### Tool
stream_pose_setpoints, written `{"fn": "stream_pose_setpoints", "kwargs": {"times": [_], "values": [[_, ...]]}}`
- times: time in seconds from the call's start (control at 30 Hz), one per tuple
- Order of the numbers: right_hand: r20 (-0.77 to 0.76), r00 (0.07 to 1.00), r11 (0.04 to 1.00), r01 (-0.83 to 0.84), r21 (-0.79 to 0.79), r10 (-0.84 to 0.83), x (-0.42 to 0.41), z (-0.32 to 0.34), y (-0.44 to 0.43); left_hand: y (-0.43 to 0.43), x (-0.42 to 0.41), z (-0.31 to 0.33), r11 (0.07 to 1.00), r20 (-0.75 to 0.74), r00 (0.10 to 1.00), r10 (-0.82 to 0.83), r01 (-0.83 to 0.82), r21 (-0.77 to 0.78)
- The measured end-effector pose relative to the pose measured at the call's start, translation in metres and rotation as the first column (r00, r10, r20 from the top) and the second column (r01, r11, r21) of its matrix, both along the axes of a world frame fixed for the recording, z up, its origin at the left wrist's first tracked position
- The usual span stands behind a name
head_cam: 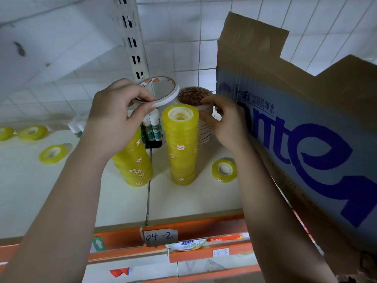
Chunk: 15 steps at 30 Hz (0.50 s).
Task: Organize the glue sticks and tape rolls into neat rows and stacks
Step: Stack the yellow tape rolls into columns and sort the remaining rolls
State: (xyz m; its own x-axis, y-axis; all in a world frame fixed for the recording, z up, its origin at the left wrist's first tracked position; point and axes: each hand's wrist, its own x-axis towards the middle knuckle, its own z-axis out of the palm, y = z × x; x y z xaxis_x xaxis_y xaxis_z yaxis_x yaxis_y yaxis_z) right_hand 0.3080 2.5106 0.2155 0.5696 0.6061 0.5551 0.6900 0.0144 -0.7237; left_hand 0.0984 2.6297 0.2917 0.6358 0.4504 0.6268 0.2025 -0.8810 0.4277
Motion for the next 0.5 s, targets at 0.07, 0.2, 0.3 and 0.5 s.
{"fn": "stream_pose_setpoints", "kwargs": {"times": [0.07,0.2,0.3,0.5], "values": [[-0.013,1.000,1.000,0.003,-0.010,-0.003,-0.001,0.000,-0.004,0.004,0.003,0.006,0.999,-0.049,0.998,-0.028,0.030,0.029],[0.013,0.999,0.999,0.044,-0.021,-0.044,-0.005,0.001,-0.013,0.012,0.010,0.017,0.993,-0.096,0.991,-0.094,0.100,0.063],[0.052,0.996,0.996,0.080,-0.031,-0.078,-0.009,-0.002,-0.019,0.021,0.019,0.019,0.984,-0.149,0.978,-0.143,0.157,0.089],[0.137,0.982,0.988,0.138,-0.074,-0.127,-0.024,-0.004,-0.040,0.042,0.039,0.021,0.952,-0.287,0.932,-0.220,0.270,0.147]]}}
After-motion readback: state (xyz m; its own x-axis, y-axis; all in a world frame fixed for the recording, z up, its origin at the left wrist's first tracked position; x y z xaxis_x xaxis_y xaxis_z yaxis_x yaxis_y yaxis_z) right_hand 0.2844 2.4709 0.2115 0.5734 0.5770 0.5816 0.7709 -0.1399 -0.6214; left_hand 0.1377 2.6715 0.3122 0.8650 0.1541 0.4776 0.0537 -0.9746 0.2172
